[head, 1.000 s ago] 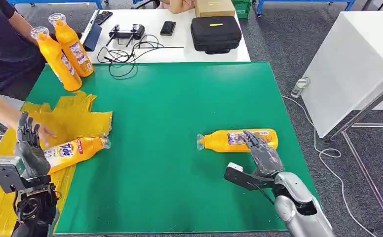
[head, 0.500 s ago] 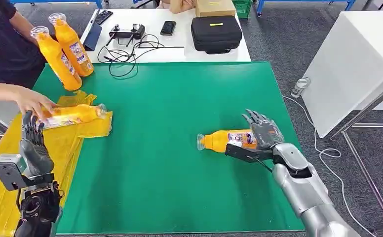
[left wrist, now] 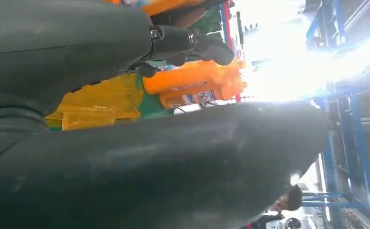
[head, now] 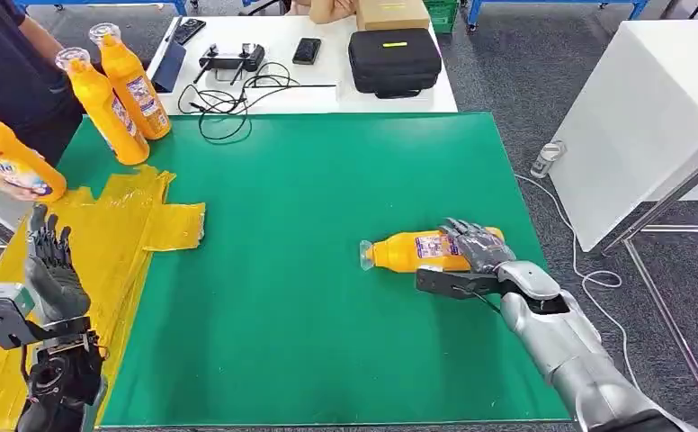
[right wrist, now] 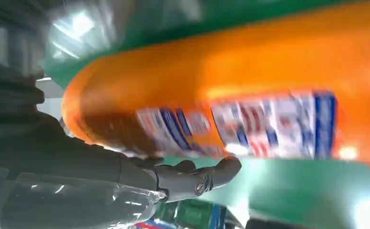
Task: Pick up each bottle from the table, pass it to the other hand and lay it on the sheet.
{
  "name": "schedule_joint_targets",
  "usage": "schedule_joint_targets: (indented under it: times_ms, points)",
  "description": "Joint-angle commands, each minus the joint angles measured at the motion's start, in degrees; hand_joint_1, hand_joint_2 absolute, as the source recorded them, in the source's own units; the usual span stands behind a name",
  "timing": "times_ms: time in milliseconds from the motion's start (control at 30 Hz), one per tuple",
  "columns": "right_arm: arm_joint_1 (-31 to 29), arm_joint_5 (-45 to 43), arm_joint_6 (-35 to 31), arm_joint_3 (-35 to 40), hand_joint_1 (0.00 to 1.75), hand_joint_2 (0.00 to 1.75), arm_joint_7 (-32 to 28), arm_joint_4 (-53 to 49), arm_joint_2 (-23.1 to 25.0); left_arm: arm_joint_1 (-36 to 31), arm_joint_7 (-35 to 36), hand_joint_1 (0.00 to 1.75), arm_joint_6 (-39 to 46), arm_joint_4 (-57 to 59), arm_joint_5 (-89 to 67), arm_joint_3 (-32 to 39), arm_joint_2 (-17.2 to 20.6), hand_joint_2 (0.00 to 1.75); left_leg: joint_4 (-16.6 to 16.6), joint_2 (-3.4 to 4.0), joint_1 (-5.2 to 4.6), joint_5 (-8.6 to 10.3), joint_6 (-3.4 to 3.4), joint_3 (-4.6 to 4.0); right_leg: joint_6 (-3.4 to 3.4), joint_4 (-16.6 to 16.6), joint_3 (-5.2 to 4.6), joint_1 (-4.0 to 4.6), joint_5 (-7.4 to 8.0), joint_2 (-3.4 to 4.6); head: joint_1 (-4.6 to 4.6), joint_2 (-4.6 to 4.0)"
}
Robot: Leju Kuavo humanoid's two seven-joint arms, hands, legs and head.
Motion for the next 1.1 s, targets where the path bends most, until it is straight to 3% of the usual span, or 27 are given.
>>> schedule_joint_targets:
  times_ms: [33,200,267,300,1000,1067,1100]
  points:
    - [-4.84,-1.04,1.74,4.12,0.00,1.75,-0.42,5.99,-1.02,-2.55,-0.19,0.00,-0.03,4.50,1.10,-0.49,0.74,0.00,0.01,0.05,0.00,-0.03,-0.04,0.06,0.04,0.00,0.05,0.01,-0.01,-0.02,0.00,0.00]
    - [-2.80,-2.62,2.25,4.67,0.02,1.75,0.21,5.90,-3.94,-4.93,-0.10,0.00,0.25,7.15,1.55,-1.38,0.21,0.00,0.01,-0.15,0.00,0.00,-0.03,0.05,0.05,-0.01,0.09,0.00,-0.04,-0.20,0.00,0.00]
    - [-2.36,-3.28,2.00,4.58,0.38,1.75,0.24,5.66,-4.80,-5.38,-0.21,0.00,0.15,8.13,1.62,-1.32,0.30,0.00,0.00,-0.17,-0.02,0.02,-0.02,0.05,0.04,-0.02,0.06,-0.01,-0.03,-0.18,-0.02,0.00]
    - [-2.14,-3.61,1.98,4.60,1.69,1.75,0.35,5.69,-5.21,-5.50,-0.40,0.00,0.20,8.63,1.55,-1.32,0.43,0.00,0.02,-0.26,0.00,0.00,-0.04,0.09,0.07,-0.03,0.15,0.01,-0.06,-0.31,0.00,0.00]
    - [0.60,-7.65,0.30,3.66,1.75,1.75,0.27,4.15,-5.83,-6.63,-1.14,0.00,-1.62,12.02,2.25,-1.46,1.72,0.00,0.00,-0.10,0.03,-0.03,-0.05,0.19,0.05,-0.08,0.21,0.05,-0.03,-0.16,0.00,0.00]
    - [1.52,-12.56,-1.14,0.47,1.75,1.75,-3.94,2.00,-4.17,-6.64,1.48,0.00,-5.18,13.68,2.52,-3.20,2.21,0.00,-0.03,-0.08,0.02,-0.01,-0.04,0.18,0.03,-0.10,0.19,0.04,-0.01,-0.12,0.00,-0.02]
    - [1.42,-17.43,-0.99,-3.21,1.75,1.75,-4.61,1.16,-2.32,-6.54,3.97,0.00,-13.00,14.49,6.10,-3.30,1.80,0.00,-0.05,-0.06,0.05,-0.02,-0.06,0.24,0.05,-0.13,0.25,0.07,-0.01,-0.12,0.00,0.00]
